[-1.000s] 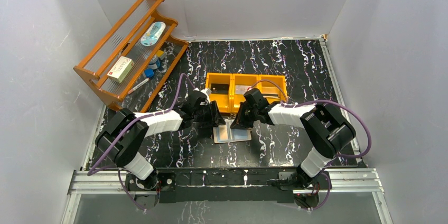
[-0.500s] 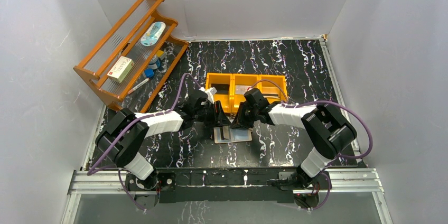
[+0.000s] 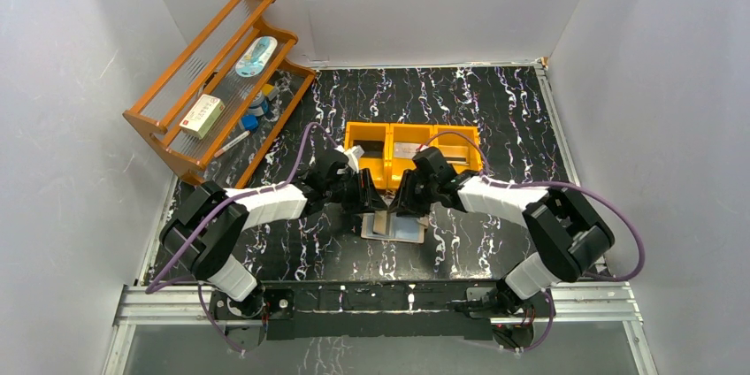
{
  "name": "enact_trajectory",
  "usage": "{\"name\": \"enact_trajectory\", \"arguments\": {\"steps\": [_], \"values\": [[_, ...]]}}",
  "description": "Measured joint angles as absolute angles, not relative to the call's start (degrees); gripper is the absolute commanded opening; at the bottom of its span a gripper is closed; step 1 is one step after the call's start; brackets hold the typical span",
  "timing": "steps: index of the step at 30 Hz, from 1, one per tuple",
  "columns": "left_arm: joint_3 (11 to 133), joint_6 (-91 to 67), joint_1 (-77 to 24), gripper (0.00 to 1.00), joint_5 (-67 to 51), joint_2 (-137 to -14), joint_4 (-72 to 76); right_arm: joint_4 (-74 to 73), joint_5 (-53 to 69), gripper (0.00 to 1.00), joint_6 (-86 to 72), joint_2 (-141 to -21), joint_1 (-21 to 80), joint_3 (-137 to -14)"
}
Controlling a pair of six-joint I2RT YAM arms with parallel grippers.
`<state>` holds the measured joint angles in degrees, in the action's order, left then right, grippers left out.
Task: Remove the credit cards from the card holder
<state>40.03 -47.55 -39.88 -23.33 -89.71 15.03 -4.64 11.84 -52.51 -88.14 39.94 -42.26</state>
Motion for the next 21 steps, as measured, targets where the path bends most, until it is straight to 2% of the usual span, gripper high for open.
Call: {"name": "enact_trajectory", "arguments": {"steps": [13, 21], "values": [[43.24, -47.53, -41.34, 0.39, -27.99, -92.36, 16.86, -14.85, -0.10, 0.41, -54.33, -78.32, 39.99, -42.26], [45.54, -47.59, -42.65, 0.42, -31.73, -96.95, 18.06, -18.31, -8.99, 0.42, -57.14, -67.20, 39.99, -39.57]]}}
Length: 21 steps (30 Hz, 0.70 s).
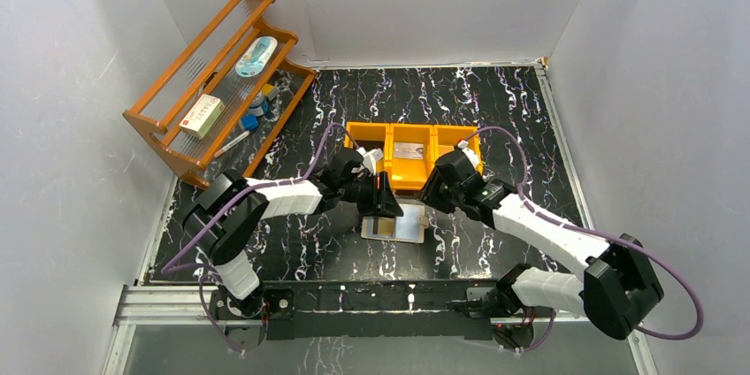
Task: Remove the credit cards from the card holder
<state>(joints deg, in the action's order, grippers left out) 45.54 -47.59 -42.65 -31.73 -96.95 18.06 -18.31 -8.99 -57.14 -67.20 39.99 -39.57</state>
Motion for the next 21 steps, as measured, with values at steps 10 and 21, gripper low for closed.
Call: {"name": "enact_trajectory", "arguments": {"steps": [10, 21], "values": [[45.34, -47.16, -43.35, 0.44, -32.82, -97.08, 19.16, -18.76, -10.85, 0.43, -57.76, -63.77, 39.99, -38.44], [44.14, -45.25, -43.24, 0.47, -21.32, -91.26, 9.10, -12.29, -0.05, 0.38, -54.22, -70.98, 39.99, -38.09]]}}
